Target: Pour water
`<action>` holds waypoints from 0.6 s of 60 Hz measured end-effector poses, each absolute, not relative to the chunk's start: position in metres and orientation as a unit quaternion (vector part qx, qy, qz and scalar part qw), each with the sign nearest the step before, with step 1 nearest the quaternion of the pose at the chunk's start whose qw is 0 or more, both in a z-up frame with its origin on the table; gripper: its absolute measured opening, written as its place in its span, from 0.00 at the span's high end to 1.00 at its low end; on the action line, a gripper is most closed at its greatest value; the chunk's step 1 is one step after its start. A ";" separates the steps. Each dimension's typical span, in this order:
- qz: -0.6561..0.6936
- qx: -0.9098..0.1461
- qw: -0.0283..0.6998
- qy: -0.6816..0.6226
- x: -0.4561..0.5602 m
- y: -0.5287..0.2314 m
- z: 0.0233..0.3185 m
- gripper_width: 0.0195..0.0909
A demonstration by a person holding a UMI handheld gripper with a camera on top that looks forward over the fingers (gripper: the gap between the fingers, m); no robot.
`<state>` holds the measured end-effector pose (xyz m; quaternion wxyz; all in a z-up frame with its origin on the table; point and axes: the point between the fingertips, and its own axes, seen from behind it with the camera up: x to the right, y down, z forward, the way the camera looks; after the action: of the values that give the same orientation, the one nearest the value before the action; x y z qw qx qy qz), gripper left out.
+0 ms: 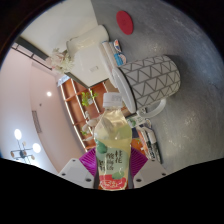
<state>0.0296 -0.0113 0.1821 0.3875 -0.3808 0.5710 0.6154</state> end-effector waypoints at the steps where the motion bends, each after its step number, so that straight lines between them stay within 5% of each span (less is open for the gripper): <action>1: 0.614 -0.384 0.389 0.569 0.029 -0.012 0.182 0.72; 16: 0.433 -0.606 0.529 0.407 0.024 -0.008 0.184 0.72; 27: 0.228 -0.667 0.667 0.242 0.073 -0.005 0.248 0.69; 36: 0.036 -0.690 0.707 0.152 0.136 -0.007 0.269 0.67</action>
<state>0.1362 -0.0066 0.2691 0.7069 -0.6898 0.1522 0.0365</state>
